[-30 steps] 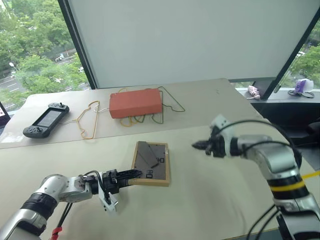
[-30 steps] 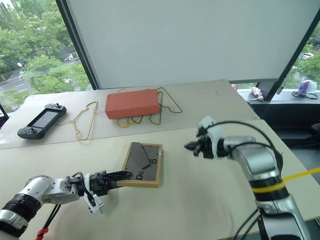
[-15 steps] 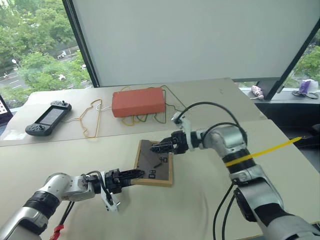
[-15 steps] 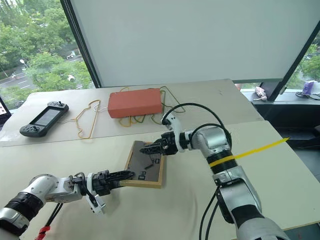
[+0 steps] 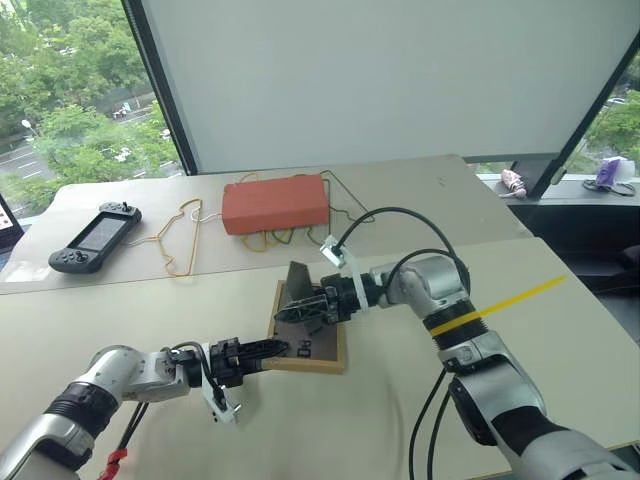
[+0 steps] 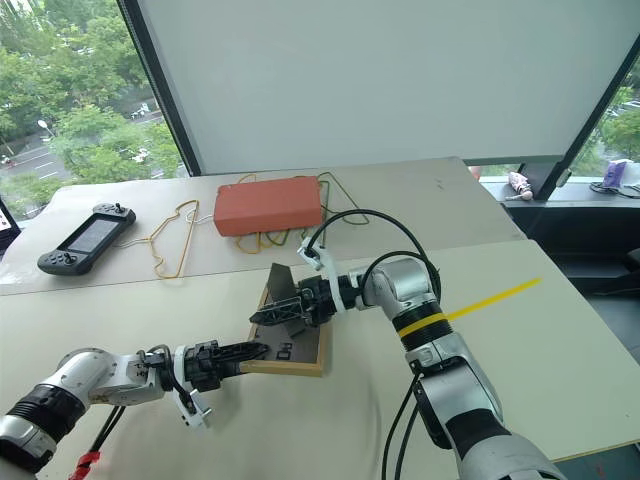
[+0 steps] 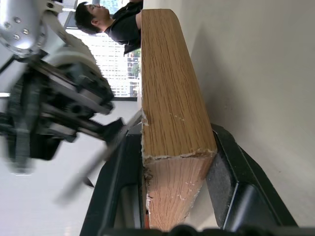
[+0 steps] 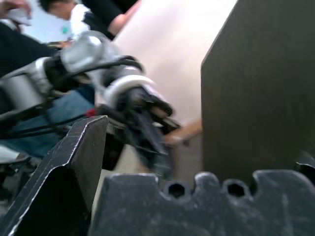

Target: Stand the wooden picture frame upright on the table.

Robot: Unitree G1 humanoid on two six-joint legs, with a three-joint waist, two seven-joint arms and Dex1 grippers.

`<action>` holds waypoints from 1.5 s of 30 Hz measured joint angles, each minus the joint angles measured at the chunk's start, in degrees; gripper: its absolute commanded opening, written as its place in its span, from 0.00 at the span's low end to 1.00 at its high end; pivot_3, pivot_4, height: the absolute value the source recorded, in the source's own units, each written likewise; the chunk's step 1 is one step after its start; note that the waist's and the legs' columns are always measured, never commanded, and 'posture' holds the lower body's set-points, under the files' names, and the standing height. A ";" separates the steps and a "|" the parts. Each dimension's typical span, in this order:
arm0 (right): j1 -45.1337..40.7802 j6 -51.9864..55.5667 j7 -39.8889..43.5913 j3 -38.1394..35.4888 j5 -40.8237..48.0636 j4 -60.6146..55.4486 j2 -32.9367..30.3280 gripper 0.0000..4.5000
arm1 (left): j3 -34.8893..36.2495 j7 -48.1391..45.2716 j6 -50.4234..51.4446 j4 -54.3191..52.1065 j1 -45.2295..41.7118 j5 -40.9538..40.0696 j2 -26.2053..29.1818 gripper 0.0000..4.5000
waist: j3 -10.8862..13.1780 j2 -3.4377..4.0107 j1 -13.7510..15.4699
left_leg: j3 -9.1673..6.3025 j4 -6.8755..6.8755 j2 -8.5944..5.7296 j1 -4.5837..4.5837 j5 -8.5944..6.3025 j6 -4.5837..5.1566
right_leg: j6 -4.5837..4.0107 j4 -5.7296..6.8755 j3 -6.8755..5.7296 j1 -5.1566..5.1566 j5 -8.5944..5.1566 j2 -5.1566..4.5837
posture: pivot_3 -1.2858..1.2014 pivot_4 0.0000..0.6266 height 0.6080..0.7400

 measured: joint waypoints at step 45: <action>38.78 -97.25 -34.33 12.75 -68.86 -28.15 -20.14 1.00 | -0.91 -2.58 1.17 0.42 0.65 -3.28 1.06 0.26 | -0.07 -0.19 -1.14 | 0.25 0.23 -0.02 -0.21 0.16 -0.30 | -0.02 -0.05 0.18 -0.42 0.15 -0.02 | 0.52 0.24 1.00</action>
